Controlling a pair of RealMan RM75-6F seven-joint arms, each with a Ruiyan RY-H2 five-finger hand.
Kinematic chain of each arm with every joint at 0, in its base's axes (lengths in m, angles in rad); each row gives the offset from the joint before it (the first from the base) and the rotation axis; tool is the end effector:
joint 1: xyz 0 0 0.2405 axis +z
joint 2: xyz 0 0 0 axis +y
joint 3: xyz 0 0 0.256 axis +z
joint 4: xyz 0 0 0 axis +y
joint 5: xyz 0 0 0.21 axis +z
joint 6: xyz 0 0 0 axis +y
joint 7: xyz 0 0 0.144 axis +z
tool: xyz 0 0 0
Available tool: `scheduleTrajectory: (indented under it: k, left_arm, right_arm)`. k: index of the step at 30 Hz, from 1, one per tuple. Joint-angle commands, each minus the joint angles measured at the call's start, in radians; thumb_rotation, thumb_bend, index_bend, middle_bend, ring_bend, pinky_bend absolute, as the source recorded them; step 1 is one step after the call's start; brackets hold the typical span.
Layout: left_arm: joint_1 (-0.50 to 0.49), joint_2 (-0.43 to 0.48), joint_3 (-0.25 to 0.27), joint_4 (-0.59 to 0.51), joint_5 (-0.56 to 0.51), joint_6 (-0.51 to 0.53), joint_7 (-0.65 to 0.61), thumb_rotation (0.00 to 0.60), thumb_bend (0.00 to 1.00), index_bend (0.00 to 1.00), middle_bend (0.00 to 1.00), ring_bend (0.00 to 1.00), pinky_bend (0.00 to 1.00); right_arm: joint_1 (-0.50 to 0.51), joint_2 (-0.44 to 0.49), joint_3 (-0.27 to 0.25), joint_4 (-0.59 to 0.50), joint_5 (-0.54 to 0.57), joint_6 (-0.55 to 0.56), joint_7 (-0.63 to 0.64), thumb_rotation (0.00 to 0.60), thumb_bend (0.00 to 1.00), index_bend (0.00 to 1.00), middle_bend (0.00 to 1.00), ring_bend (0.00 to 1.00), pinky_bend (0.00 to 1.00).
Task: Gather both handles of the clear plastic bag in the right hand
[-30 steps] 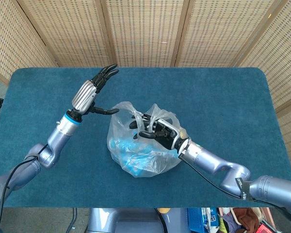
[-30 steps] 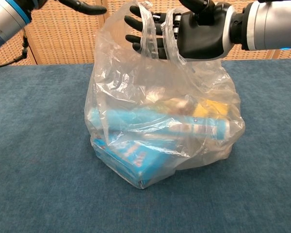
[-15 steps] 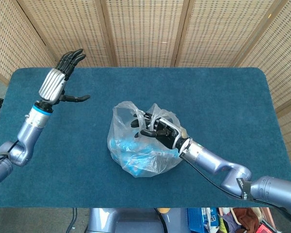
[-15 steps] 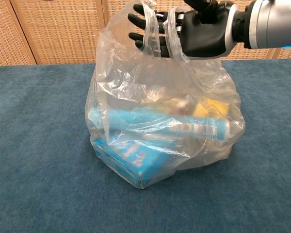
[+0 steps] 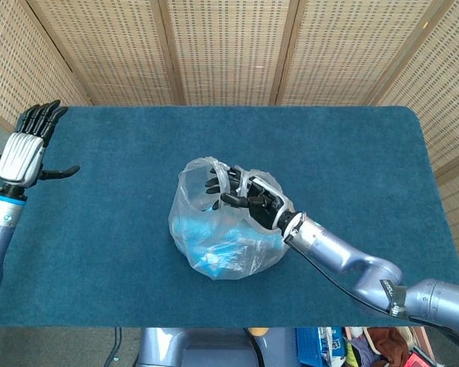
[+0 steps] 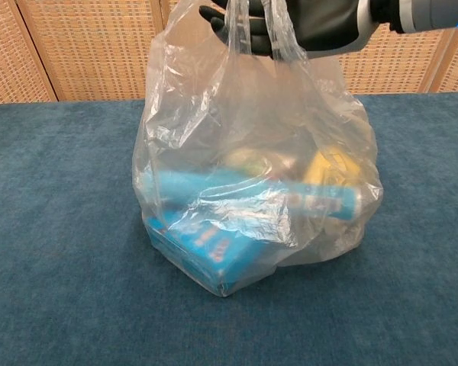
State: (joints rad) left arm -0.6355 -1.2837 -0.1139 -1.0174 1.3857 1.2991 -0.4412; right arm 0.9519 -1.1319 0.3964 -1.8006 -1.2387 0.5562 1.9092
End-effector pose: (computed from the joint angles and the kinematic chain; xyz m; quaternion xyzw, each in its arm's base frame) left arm -0.2628 0.3901 0.1822 -0.6214 -0.2921 -0.5128 0.5154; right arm -0.0179 -0.3584 0.0776 -0.1948 0.8614 -0.4239 0.2011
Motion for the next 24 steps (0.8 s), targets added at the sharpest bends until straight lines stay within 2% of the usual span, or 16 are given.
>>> scheduleTrajectory:
  k: [1, 9, 17, 24]
  left_arm:
    - [0.044, 0.015, 0.005, -0.026, -0.028, 0.013, 0.015, 0.600, 0.00, 0.00, 0.00, 0.00, 0.01]
    - [0.153, 0.029, 0.012, -0.071, -0.083, 0.047, 0.050, 0.600, 0.00, 0.00, 0.00, 0.00, 0.01]
    - [0.235, 0.034, 0.012, -0.114, -0.098, 0.079, 0.067, 0.600, 0.00, 0.00, 0.00, 0.00, 0.01]
    - [0.264, 0.025, 0.001, -0.110, -0.093, 0.077, 0.049, 0.600, 0.00, 0.00, 0.00, 0.00, 0.01]
  right_arm:
    - [-0.001, 0.023, 0.026, -0.028, 0.035, -0.012, -0.032, 0.600, 0.23, 0.28, 0.44, 0.36, 0.43]
    - [0.008, 0.078, 0.077, -0.084, 0.151, -0.049, -0.148, 0.600, 0.23, 0.29, 0.52, 0.44, 0.44]
    - [0.037, 0.123, 0.105, -0.122, 0.324, -0.080, -0.323, 0.600, 0.23, 0.51, 0.66, 0.66, 0.54]
    - [0.061, 0.146, 0.100, -0.148, 0.442, -0.099, -0.465, 0.600, 0.14, 0.58, 0.70, 0.70, 0.54]
